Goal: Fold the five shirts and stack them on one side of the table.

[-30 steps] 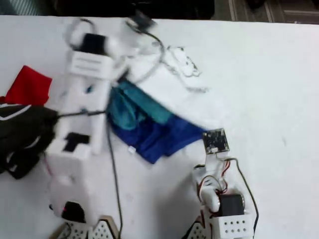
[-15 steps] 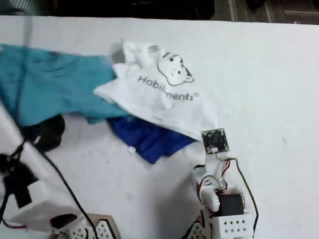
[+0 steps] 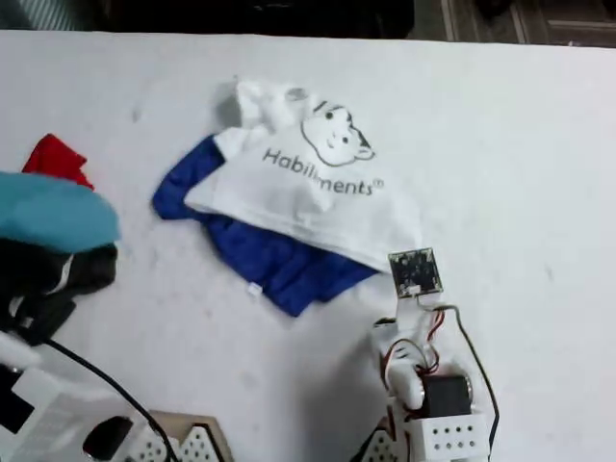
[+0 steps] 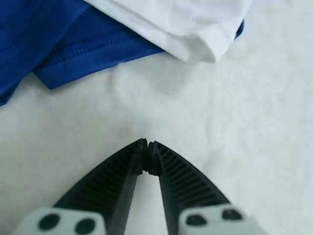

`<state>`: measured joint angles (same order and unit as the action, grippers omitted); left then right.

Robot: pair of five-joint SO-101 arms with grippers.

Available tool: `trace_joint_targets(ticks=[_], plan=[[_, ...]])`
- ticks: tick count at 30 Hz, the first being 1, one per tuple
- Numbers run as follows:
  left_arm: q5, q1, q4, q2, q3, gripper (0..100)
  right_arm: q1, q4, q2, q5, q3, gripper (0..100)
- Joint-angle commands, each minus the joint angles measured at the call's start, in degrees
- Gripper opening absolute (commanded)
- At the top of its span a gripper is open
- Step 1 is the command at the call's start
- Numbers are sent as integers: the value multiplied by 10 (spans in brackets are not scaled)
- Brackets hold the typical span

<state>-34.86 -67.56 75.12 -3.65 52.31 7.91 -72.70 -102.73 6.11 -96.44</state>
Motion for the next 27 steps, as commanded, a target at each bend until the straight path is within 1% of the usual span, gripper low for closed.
trace_joint_targets(ticks=[1, 3, 6, 7, 8, 9, 11, 13, 15, 19, 22, 27], plan=[[0, -6, -14, -8, -4, 20, 1, 0, -3, 3, -4, 19], [-15, 15, 15, -25, -34, 46, 1, 0, -3, 3, -4, 19], [-74, 26, 92, -42, -64, 207, 1, 0, -3, 3, -4, 19], [-72, 28, 113, -44, -66, 258, 1, 0, -3, 3, -4, 19], [-65, 29, 129, -46, -62, 286, 1, 0, -3, 3, -4, 19], [-64, 30, 147, -45, -57, 297, 1, 0, -3, 3, -4, 19], [-85, 39, 180, -44, -33, 304, 1, 0, -3, 3, -4, 19], [-102, 57, 223, -44, 14, 305, 1, 0, -3, 3, -4, 19], [-101, 80, 267, -44, 77, 305, 1, 0, -3, 3, -4, 19], [-64, 131, 274, -26, 145, 305, 1, 0, -3, 3, -4, 19], [-52, 200, 274, 8, 102, 304, 1, 0, -3, 3, -4, 19], [-26, 359, 273, 80, -106, 305, 1, 0, -3, 3, -4, 19]])
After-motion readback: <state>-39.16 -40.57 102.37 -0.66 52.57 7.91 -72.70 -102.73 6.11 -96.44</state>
